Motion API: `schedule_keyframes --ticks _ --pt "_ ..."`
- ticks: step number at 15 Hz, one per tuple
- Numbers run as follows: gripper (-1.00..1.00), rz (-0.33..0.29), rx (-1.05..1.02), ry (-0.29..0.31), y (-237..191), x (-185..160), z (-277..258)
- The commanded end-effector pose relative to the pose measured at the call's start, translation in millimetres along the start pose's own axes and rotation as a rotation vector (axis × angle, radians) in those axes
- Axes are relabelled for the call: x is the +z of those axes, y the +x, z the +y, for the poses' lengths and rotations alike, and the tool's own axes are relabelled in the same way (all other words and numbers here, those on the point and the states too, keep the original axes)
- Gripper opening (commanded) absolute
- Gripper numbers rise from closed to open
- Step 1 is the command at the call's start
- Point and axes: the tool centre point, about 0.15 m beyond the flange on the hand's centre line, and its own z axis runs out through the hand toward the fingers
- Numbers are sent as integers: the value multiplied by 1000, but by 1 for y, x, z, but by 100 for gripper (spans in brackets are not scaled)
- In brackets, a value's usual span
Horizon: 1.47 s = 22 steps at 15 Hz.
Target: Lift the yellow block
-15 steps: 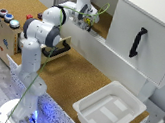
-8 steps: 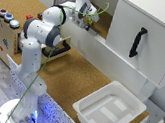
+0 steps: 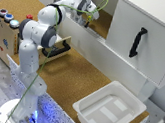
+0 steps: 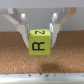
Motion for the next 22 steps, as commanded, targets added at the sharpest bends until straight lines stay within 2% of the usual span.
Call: schedule_keyframes --ticks 1,3,5,8,15,17,19,22 --pt "-100 50 -112 195 -51 -18 19" --pt "-100 65 -152 203 -60 -31 20" --pt "-100 76 -146 185 -73 -44 21" --pt "-100 54 -90 143 -98 -64 18" --pt "-100 25 -123 70 -148 -104 7" --pt "-100 9 -168 84 -162 -111 -3" --pt "-100 -3 -211 125 -168 -109 -13" --pt "-100 -29 -314 222 -177 -94 -36"
